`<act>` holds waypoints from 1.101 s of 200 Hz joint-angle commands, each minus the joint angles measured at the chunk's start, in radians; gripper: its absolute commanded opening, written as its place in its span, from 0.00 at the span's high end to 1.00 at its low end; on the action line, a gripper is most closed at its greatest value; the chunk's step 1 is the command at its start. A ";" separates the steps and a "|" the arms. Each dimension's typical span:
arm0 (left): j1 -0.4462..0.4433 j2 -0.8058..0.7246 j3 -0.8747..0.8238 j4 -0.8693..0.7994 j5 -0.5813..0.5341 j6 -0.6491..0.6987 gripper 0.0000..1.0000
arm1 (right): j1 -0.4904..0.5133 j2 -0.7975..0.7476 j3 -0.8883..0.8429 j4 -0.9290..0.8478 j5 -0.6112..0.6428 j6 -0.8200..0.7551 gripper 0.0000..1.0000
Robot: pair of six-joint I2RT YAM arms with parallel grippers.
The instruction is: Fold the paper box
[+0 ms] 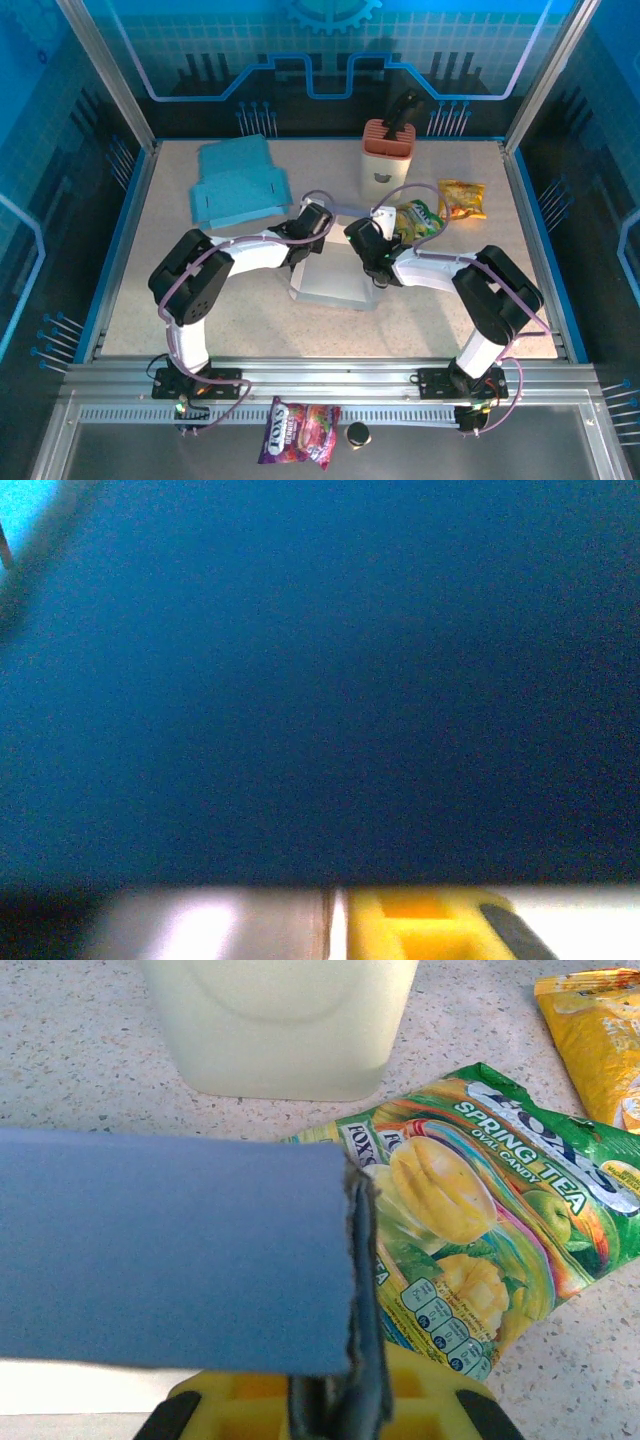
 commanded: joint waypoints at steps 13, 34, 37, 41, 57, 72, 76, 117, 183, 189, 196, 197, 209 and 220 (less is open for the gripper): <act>-0.003 0.032 0.028 -0.061 -0.076 -0.036 1.00 | -0.004 0.041 -0.029 -0.060 -0.078 -0.002 1.00; -0.033 0.074 0.101 -0.190 -0.218 -0.112 1.00 | -0.003 0.047 -0.022 -0.083 -0.070 0.018 1.00; -0.039 0.083 0.111 -0.208 -0.233 -0.123 1.00 | -0.001 0.050 -0.020 -0.088 -0.067 0.022 1.00; -0.046 0.094 0.126 -0.228 -0.251 -0.137 1.00 | -0.001 0.051 -0.016 -0.094 -0.064 0.030 1.00; -0.075 0.130 0.169 -0.296 -0.313 -0.203 1.00 | 0.003 0.058 -0.008 -0.107 -0.061 0.043 1.00; -0.086 0.149 0.197 -0.353 -0.331 -0.267 1.00 | 0.008 0.059 -0.001 -0.114 -0.061 0.049 1.00; -0.087 0.153 0.202 -0.363 -0.331 -0.283 1.00 | 0.010 0.059 -0.001 -0.114 -0.058 0.050 1.00; -0.094 0.167 0.220 -0.370 -0.335 -0.327 1.00 | 0.010 0.054 -0.014 -0.102 -0.066 0.047 1.00; -0.115 0.246 0.301 -0.416 -0.394 -0.422 1.00 | 0.008 0.043 -0.046 -0.040 -0.086 0.020 1.00; -0.117 0.263 0.322 -0.434 -0.405 -0.443 1.00 | 0.008 0.040 -0.052 -0.031 -0.086 0.015 1.00; -0.122 0.280 0.344 -0.460 -0.417 -0.468 1.00 | 0.008 0.038 -0.056 -0.022 -0.086 0.011 1.00; -0.123 0.283 0.348 -0.462 -0.419 -0.472 1.00 | 0.008 0.038 -0.056 -0.021 -0.086 0.010 1.00; -0.128 0.305 0.374 -0.482 -0.426 -0.509 1.00 | 0.007 0.034 -0.062 -0.012 -0.090 0.005 1.00; -0.130 0.320 0.387 -0.486 -0.428 -0.529 1.00 | 0.005 0.030 -0.068 -0.004 -0.094 0.001 1.00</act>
